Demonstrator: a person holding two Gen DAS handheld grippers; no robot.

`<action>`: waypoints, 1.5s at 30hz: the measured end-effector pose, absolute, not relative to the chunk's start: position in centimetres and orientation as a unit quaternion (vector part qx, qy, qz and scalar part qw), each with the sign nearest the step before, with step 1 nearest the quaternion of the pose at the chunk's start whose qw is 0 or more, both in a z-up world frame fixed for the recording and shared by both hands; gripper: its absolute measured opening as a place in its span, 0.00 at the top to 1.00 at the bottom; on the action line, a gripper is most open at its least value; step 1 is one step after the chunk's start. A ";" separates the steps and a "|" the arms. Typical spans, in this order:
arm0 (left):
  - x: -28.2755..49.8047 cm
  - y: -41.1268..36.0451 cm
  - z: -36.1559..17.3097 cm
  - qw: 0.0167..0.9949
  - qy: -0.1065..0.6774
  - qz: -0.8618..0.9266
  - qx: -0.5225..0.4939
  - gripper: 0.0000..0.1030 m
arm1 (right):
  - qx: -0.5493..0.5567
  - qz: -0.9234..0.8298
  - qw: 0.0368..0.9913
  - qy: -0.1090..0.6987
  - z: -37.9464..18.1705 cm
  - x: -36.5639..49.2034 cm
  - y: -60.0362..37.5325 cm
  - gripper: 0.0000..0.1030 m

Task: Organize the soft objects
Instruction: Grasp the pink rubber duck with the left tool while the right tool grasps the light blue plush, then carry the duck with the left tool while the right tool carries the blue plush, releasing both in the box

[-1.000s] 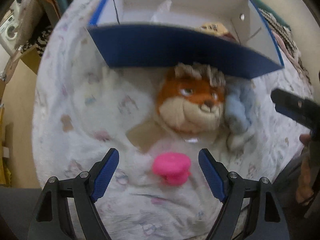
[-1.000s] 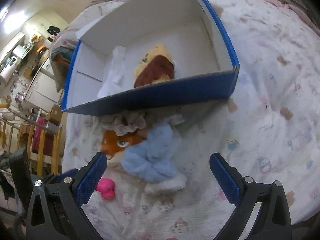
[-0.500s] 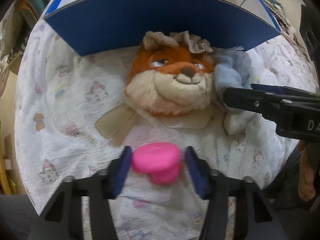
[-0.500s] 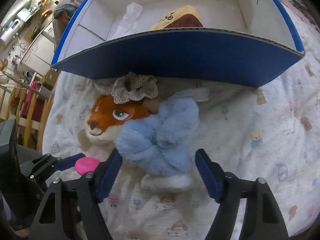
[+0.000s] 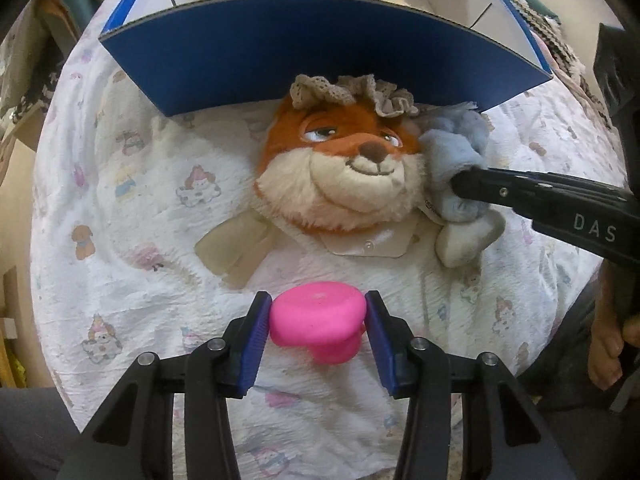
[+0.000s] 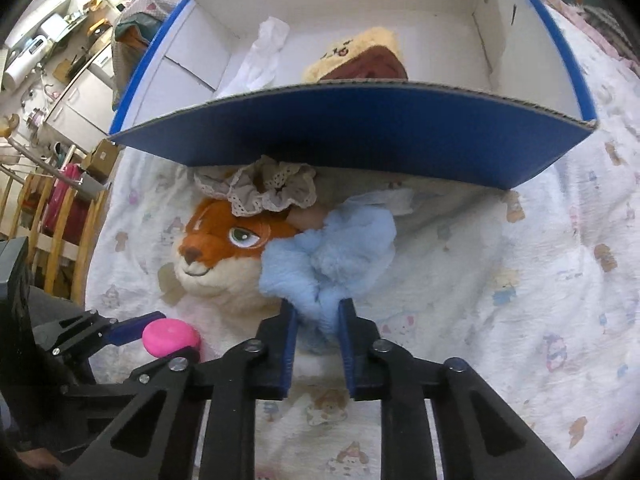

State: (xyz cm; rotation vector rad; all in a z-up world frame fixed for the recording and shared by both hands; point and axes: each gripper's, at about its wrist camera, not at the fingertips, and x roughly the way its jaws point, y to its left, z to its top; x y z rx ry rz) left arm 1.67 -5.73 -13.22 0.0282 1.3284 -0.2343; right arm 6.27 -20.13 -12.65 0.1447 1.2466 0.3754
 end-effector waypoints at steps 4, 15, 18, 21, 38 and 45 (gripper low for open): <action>1.5 -4.9 -12.1 0.794 0.599 -0.104 0.010 0.58 | 0.081 0.176 0.805 0.561 -11.2 5.7 -20.9 0.81; 1.1 -2.9 -6.2 0.851 0.520 -0.078 0.003 0.58 | 0.106 0.190 0.843 0.491 -5.1 3.3 -22.8 0.81; 1.2 -2.6 -4.6 0.862 0.501 -0.077 -0.004 0.58 | 0.102 0.195 0.855 0.471 -2.9 2.9 -23.0 0.81; 1.8 -2.6 -2.7 0.875 0.479 -0.074 -0.014 0.58 | 0.096 0.203 0.864 0.451 -0.6 2.9 -23.1 0.81; 10.4 -3.3 4.5 0.907 0.414 -0.077 0.021 0.58 | 0.075 0.203 0.892 0.396 5.7 9.6 -22.6 0.81; 15.5 -3.6 1.0 0.890 0.437 -0.126 -0.010 0.58 | 0.084 0.175 0.885 0.423 1.3 14.3 -23.4 0.81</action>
